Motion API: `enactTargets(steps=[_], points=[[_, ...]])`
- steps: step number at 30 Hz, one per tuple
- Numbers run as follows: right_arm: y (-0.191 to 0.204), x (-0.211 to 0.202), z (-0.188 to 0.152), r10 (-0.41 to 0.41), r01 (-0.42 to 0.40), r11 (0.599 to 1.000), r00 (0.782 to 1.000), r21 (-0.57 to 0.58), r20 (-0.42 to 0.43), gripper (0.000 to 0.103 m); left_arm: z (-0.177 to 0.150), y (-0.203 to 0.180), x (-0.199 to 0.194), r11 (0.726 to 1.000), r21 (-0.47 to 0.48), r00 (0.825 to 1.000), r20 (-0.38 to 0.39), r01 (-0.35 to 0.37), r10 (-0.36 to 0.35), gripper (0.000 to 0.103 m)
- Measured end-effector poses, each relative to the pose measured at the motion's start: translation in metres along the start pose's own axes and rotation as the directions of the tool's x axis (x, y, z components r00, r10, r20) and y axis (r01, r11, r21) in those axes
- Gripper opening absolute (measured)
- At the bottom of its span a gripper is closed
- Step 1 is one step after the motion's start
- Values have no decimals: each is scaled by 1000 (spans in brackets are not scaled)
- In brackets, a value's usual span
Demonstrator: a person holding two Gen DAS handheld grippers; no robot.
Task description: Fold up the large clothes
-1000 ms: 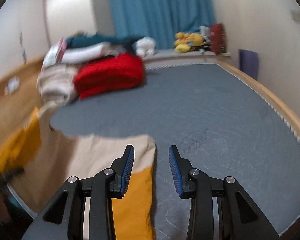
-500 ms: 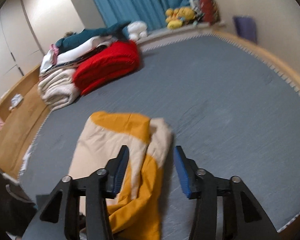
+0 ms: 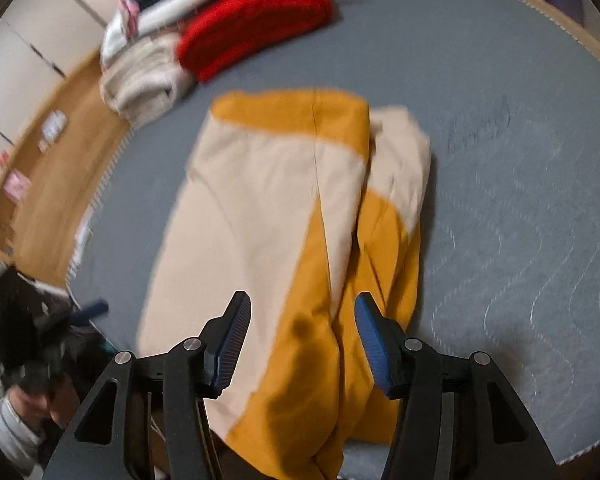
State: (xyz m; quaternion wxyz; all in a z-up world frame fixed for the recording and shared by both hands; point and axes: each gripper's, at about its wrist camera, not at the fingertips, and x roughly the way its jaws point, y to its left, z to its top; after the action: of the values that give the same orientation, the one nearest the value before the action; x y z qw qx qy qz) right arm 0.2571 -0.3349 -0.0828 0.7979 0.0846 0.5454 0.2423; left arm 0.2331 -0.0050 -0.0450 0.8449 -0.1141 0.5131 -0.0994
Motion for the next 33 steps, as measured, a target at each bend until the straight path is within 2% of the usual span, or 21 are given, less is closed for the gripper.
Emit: enactTargets(steps=[1,4,5,6,7,9,10,11,13,14,15,16,17,19,20,23,26,30,32,33], points=[[1,7,-3,-14,14,1000,1000,-9,-27,55,2,3,1,1000,-30,1000,7,0,1,48],[6,23,-13,-69,63,996,994,-67,-83,53,3,2,4,1000,-29,1000,-6,3,-3,49],[9,26,-16,-89,81,992,992,-96,-90,43,1,5,4,999,-32,1000,-16,15,-15,49],[11,28,-21,-96,85,990,991,-112,-96,22,-1,5,5,999,-35,999,-30,30,-31,49],[12,30,-22,-101,88,989,990,-121,-101,11,0,9,6,998,-38,998,-44,45,-47,49],[13,25,-24,-91,79,988,992,-131,-89,5,-2,7,12,997,-34,994,-78,73,-75,49],[14,15,-23,-68,60,989,996,-137,-57,5,-4,7,14,997,-25,993,-87,77,-79,49],[15,-3,-19,-30,31,991,999,-134,12,4,-6,3,17,997,-6,992,-100,80,-80,49],[11,-38,-13,41,-26,994,988,-103,148,4,-8,-3,22,996,25,988,-125,90,-86,51],[4,-52,-13,25,-10,997,978,-73,206,4,-11,-8,27,995,45,986,-149,86,-79,51],[-1,-53,-14,-28,42,997,978,-65,208,4,-13,-11,34,995,68,982,-177,71,-58,53],[-8,-41,-15,-124,136,988,979,-67,159,4,-16,-13,39,995,86,979,-199,52,-34,54],[-17,-24,-17,-172,176,983,982,-54,78,4,-18,-15,45,994,100,976,-219,37,-14,55],[-31,7,-22,-203,201,979,977,-40,-65,4,-19,-17,50,995,92,971,-239,33,-10,55],[-33,15,-23,-219,215,975,971,-48,-92,4,-17,-18,50,995,88,971,-238,38,-16,55],[-32,24,-23,-239,233,970,965,-70,-104,4,-17,-20,52,994,102,969,-247,44,-17,56],[-36,29,-23,-243,238,970,961,-56,-128,4,-23,-17,72,992,118,952,-307,33,5,58],[-31,40,-22,-282,270,959,943,-87,-177,5,-26,-23,75,992,123,946,-324,31,11,58],[-29,37,-21,-271,261,962,948,-81,-168,7,-26,-22,73,993,115,946,-324,36,3,58],[-29,33,-20,-251,244,968,955,-63,-159,12,-25,-22,70,993,109,946,-323,44,-6,58]])
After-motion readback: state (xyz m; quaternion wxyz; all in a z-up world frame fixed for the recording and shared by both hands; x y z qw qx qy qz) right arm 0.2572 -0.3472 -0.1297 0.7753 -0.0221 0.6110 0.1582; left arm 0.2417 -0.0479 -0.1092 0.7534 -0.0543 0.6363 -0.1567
